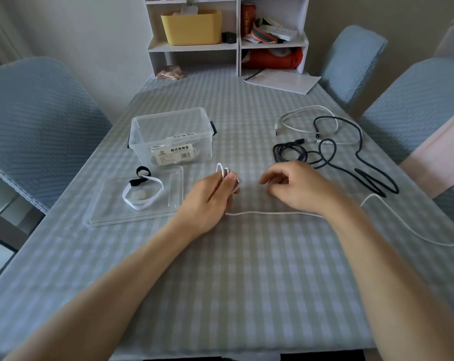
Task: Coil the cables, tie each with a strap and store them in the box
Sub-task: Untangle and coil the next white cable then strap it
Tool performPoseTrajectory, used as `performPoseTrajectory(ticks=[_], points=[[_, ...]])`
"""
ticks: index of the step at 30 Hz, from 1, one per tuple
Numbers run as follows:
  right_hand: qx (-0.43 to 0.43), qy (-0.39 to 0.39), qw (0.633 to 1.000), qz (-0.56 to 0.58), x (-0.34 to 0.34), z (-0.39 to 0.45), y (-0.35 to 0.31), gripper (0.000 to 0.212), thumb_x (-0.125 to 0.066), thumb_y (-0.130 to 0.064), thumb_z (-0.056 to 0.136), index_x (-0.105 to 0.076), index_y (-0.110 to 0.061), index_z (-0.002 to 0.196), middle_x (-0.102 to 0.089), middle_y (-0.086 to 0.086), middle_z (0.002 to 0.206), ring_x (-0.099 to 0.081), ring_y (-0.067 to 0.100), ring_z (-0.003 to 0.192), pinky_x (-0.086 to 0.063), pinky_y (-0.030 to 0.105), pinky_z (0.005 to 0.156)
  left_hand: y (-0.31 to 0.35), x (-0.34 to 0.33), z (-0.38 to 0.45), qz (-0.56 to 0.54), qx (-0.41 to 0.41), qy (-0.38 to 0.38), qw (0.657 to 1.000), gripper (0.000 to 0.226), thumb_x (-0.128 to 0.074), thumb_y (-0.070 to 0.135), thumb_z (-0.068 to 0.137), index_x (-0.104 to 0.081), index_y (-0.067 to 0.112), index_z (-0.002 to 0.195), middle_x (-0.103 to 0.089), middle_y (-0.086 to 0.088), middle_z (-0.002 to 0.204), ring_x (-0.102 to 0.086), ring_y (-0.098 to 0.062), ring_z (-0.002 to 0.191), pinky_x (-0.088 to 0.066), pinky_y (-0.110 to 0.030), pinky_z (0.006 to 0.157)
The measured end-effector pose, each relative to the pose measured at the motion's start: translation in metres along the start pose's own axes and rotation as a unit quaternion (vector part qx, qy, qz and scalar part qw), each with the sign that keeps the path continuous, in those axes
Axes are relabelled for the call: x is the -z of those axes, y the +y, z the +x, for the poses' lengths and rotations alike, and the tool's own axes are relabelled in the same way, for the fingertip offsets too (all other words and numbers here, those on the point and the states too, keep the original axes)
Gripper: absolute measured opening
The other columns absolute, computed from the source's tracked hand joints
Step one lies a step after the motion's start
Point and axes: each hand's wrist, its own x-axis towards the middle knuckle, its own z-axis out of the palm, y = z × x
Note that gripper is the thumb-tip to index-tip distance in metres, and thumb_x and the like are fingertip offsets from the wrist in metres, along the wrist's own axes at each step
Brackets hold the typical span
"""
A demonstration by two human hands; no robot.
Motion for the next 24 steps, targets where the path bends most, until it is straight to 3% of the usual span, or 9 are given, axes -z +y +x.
performPoseTrajectory(ticks=[3,6,10,12,15,18,24], points=[[-0.007,0.028,0.999,0.04,-0.001,0.0,0.002,0.021,-0.061,-0.015,0.084,-0.072,-0.032,0.092,-0.072,-0.012,0.085,-0.068,0.006,0.082,-0.056,0.037,0.084,0.006,-0.005,0.005,0.031,-0.002,0.028,0.999,0.044,-0.039,0.023,0.107,-0.055,0.0,0.074,-0.051,0.012,0.05,-0.047,-0.001,0.05,-0.033,-0.013,0.054],[-0.016,0.052,0.995,0.081,-0.001,0.0,0.0,0.024,-0.059,-0.011,0.085,-0.072,-0.031,0.087,-0.074,-0.009,0.078,-0.07,0.008,0.074,-0.057,0.041,0.084,0.008,-0.008,0.009,0.049,0.001,0.046,0.998,0.046,-0.042,0.021,0.105,-0.05,0.006,0.063,-0.051,0.02,0.047,-0.05,0.004,0.052,-0.033,-0.012,0.055],[-0.004,0.063,0.994,0.09,-0.003,-0.002,-0.003,0.02,-0.063,-0.013,0.086,-0.073,-0.029,0.093,-0.073,-0.01,0.079,-0.068,0.003,0.075,-0.056,0.032,0.081,0.005,-0.006,0.015,-0.074,0.033,0.072,0.994,0.049,-0.044,0.028,0.102,-0.045,0.004,0.06,-0.044,0.001,0.055,-0.034,-0.007,0.048,-0.029,-0.022,0.051],[0.041,0.03,0.995,0.085,-0.006,-0.004,-0.008,0.014,-0.07,-0.019,0.086,-0.074,-0.027,0.097,-0.072,-0.011,0.084,-0.066,-0.001,0.08,-0.052,0.025,0.078,0.01,-0.005,0.019,-0.149,0.078,0.11,0.979,0.049,-0.045,0.026,0.102,-0.047,0.001,0.059,-0.039,-0.009,0.057,-0.031,-0.01,0.048,-0.029,-0.021,0.049],[0.085,-0.059,0.991,0.081,-0.014,-0.009,-0.018,0.025,-0.079,-0.033,0.082,-0.073,-0.025,0.105,-0.073,-0.011,0.092,-0.068,-0.001,0.086,-0.054,0.023,0.082,0.017,0.0,0.021,-0.227,0.201,0.161,0.939,0.047,-0.05,0.029,0.099,-0.052,0.016,0.054,-0.039,0.0,0.046,-0.036,-0.013,0.042,-0.028,-0.025,0.047],[0.1,-0.079,0.99,0.066,-0.019,-0.008,-0.024,0.03,-0.083,-0.037,0.078,-0.073,-0.026,0.104,-0.074,-0.012,0.091,-0.068,0.0,0.085,-0.056,0.026,0.083,0.02,0.01,0.022,-0.359,0.266,0.117,0.887,0.043,-0.045,0.031,0.099,-0.049,0.017,0.059,-0.029,0.003,0.039,-0.028,-0.012,0.032,-0.025,-0.018,0.04],[0.086,-0.04,0.986,0.136,-0.022,-0.005,-0.021,0.041,-0.072,-0.052,0.077,-0.069,-0.027,0.11,-0.072,-0.013,0.102,-0.067,0.003,0.096,-0.055,0.034,0.092,0.013,0.022,0.019,-0.387,0.302,0.007,0.871,0.041,-0.041,0.032,0.098,-0.045,0.016,0.061,-0.021,0.005,0.038,-0.018,-0.01,0.03,-0.017,-0.014,0.036]])
